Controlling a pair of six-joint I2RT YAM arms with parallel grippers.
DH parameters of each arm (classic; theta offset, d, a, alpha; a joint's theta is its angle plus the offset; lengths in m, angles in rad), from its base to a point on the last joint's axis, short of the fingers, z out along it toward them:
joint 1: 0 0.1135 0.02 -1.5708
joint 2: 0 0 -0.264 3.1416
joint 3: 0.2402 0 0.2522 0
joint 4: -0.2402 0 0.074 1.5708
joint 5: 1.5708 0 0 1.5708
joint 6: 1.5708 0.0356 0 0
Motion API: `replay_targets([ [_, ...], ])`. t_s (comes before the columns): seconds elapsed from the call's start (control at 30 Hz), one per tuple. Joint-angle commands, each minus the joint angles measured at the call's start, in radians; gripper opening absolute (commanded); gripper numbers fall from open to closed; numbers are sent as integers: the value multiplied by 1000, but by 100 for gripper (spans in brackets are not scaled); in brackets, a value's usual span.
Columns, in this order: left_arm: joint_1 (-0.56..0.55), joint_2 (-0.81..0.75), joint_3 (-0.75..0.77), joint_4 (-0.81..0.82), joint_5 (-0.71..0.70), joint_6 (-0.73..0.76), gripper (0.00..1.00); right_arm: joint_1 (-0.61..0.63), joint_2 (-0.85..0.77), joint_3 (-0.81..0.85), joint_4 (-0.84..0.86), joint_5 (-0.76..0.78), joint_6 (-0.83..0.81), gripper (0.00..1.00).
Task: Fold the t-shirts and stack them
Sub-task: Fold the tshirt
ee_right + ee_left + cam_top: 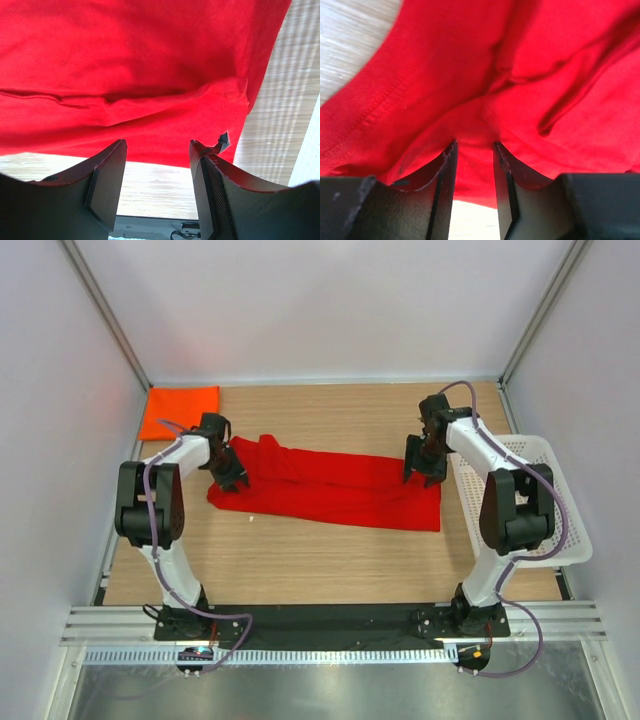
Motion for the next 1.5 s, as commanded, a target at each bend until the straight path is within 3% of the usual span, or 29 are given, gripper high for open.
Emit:
replay_targets([
  [0.0, 6, 43, 46, -26, -116, -71, 36, 0, 25, 53, -22, 21, 3, 60],
  [0.1, 28, 34, 12, -89, -230, -111, 37, 3, 39, 53, -12, 30, 1, 59],
  [0.3, 39, -21, -57, -125, -301, -130, 40, 17, 72, 71, -35, 173, -8, 58],
  [0.43, 32, -59, -80, -109, -183, -87, 38, 17, 88, 71, -26, 177, -11, 56],
  [0.73, -24, -176, 3, -131, -147, -48, 38, 19, 119, 44, 35, 124, -28, 46],
  [0.87, -24, -187, 50, -163, -135, -47, 38, 19, 115, 12, 31, 119, -16, 36],
  [1.07, -24, -147, 55, -140, -81, -47, 36, 17, 22, -88, 38, 102, 69, 36],
  [1.23, -24, -99, 44, -128, -86, -33, 35, 32, -93, -188, 38, 165, 110, 42],
  [1.47, -24, -58, 49, -119, -94, -22, 34, 32, -141, -285, 43, 128, 164, 38],
])
